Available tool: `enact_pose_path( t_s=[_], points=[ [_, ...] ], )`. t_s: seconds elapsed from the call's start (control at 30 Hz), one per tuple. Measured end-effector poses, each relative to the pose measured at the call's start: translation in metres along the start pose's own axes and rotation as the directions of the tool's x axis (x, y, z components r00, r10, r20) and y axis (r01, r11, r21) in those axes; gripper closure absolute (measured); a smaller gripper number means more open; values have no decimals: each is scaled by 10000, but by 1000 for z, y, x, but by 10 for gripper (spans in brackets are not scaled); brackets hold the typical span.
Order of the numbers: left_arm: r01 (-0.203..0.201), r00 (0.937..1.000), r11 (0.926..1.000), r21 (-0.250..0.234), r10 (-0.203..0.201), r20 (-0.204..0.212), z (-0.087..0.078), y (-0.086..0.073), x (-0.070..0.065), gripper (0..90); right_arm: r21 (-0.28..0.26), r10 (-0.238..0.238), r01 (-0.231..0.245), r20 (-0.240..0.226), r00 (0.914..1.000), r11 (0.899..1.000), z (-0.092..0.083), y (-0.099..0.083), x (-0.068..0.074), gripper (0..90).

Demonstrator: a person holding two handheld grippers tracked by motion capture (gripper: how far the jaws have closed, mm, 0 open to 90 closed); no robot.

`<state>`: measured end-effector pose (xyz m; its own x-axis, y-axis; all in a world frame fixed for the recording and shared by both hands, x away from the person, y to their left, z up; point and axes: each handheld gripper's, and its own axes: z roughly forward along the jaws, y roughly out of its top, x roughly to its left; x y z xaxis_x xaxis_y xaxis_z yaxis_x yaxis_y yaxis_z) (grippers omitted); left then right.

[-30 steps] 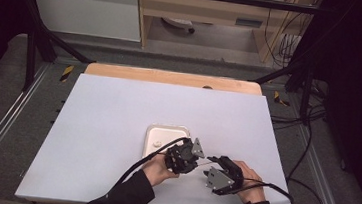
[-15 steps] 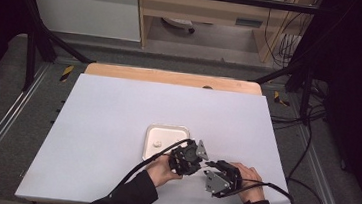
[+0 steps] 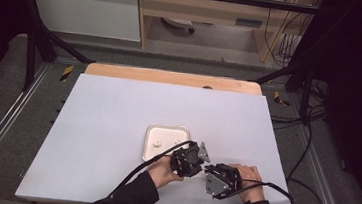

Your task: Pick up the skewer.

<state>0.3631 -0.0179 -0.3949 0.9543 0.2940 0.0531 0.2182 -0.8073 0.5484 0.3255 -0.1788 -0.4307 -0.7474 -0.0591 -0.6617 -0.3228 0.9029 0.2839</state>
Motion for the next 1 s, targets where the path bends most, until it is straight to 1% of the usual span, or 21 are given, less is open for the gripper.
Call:
enact_pose_path(
  t_s=[0.17, 0.23, 0.27, 0.37, 0.53, 0.57, 0.67, 0.7, 0.77, 0.87, 0.93, 1.0],
  points=[
    [5, 10000, 10000, 0, -5, 19, 1, 0, 0, 881, -48, -113, 114, 90, 9999, 9999, 0, 0, 0, 864],
    [14, 10000, 10000, -34, -14, 16, 1, 0, -1, 881, -46, -92, 92, 21, 10000, 9999, -1, 0, 1, 872],
    [17, 10000, 10000, -50, -17, 22, 1, 1, 0, 880, -38, -206, 206, 34, 9998, 9998, -1, 0, 0, 877],
    [26, 10000, 10000, -47, -26, 31, 0, 0, 0, 880, -57, -319, 320, 93, 9994, 9995, -1, -1, 1, 882],
    [124, 9999, 9999, -28, -124, 51, -3, 0, 2, 868, -104, -321, 323, 185, 9993, 9994, -2, 0, 0, 888],
    [142, 9999, 9999, 19, -142, -19, -4, 0, 2, 845, -60, -349, 350, 181, 9992, 9994, -3, 0, 0, 888],
    [172, 9996, 9997, 163, -168, -231, -7, -1, 3, 733, 59, -368, 367, 148, 9992, 9993, -3, 0, 0, 888],
    [173, 9994, 9996, 213, -167, -299, -8, -2, 4, 723, 76, -366, 365, 177, 9992, 9993, -3, 0, 0, 888],
    [238, 9993, 9992, 315, -228, -311, -11, -3, 5, 678, 153, -356, 353, 208, 9991, 9993, -3, 0, -1, 888],
    [243, 9991, 9977, 628, -222, -348, -15, -5, 7, 605, 246, -367, 363, 169, 9992, 9990, -3, -1, -1, 888],
    [278, 9990, 9962, 823, -248, -372, -15, -7, 8, 592, 286, -377, 371, 196, 9991, 9989, -3, -1, -1, 889],
    [388, 9991, 9941, 1011, -367, -227, -14, -9, 10, 596, 326, -378, 371, 192, 9991, 9988, -3, -1, -1, 888]
  ],
)
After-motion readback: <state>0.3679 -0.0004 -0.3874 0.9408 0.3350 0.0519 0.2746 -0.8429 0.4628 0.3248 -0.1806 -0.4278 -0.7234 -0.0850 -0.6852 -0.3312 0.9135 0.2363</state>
